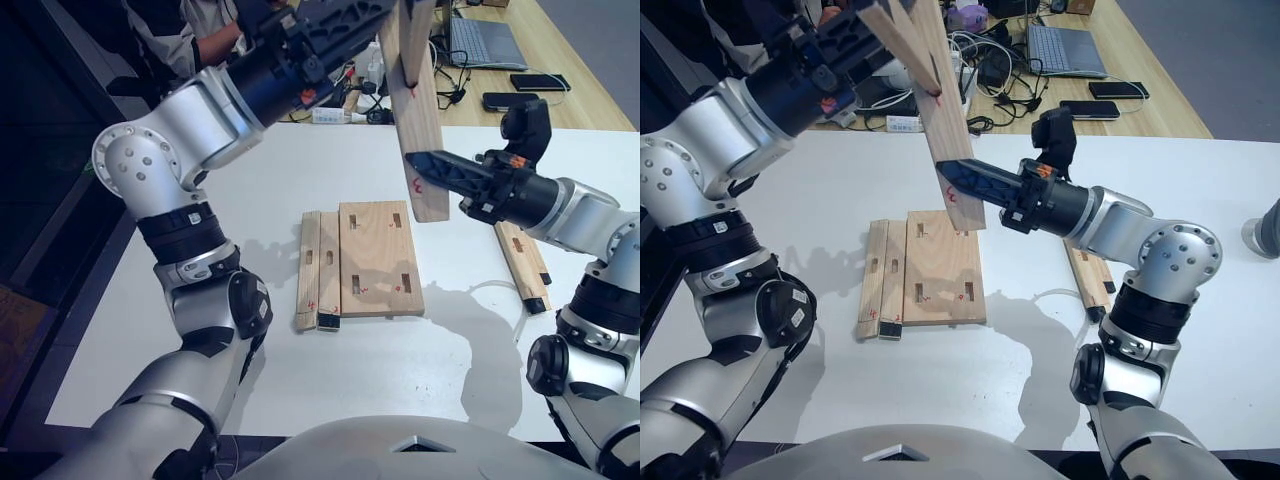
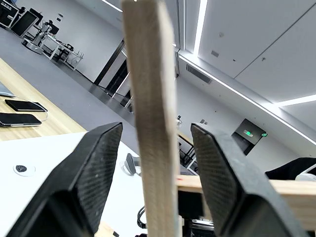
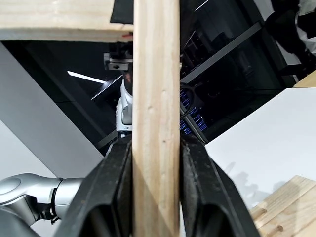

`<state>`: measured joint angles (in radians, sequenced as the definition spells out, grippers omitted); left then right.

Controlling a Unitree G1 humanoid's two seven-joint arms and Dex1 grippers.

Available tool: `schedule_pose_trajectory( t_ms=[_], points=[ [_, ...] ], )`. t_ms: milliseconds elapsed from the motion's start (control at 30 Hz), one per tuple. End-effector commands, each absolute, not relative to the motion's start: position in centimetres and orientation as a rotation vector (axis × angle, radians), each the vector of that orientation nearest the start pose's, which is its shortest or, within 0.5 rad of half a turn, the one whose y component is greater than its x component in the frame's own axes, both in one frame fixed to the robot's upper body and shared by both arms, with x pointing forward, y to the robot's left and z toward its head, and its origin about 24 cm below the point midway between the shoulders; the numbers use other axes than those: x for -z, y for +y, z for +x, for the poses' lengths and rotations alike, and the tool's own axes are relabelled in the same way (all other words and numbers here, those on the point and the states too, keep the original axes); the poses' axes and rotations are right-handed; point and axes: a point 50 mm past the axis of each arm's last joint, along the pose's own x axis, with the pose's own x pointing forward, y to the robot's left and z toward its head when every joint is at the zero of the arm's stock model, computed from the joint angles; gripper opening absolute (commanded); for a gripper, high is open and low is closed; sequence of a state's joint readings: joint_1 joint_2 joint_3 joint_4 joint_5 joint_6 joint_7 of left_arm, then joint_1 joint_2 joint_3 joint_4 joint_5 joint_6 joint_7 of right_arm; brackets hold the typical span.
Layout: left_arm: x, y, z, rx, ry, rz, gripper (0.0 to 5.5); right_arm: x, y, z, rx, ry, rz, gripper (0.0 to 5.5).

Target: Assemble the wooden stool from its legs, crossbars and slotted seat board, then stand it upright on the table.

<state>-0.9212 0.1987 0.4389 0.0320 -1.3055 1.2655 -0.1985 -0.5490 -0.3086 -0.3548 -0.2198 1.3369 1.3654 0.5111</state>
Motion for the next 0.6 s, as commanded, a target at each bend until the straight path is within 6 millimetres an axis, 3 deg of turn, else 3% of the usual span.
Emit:
schedule_pose_trajectory(
  t_ms=[33,200,433,600],
  points=[
    [-26.6,12.1,31.0,1.141,0.115,-0.751,2.57,-19.9,-13.8,24.8,-1.383,0.291,0.67,1.01],
    [-26.8,12.3,30.4,1.226,0.107,-0.76,2.57,-19.1,-14.4,24.1,-1.396,0.352,0.662,1.01],
    [-26.1,12.5,28.6,1.363,0.132,-0.744,1.56,-19.0,-14.7,23.5,-1.436,0.39,0.656,1.01],
    [-25.9,12.7,28.4,1.375,0.144,-0.742,1.06,-18.8,-15.0,23.4,-1.446,0.414,0.642,1.01]
  ],
)
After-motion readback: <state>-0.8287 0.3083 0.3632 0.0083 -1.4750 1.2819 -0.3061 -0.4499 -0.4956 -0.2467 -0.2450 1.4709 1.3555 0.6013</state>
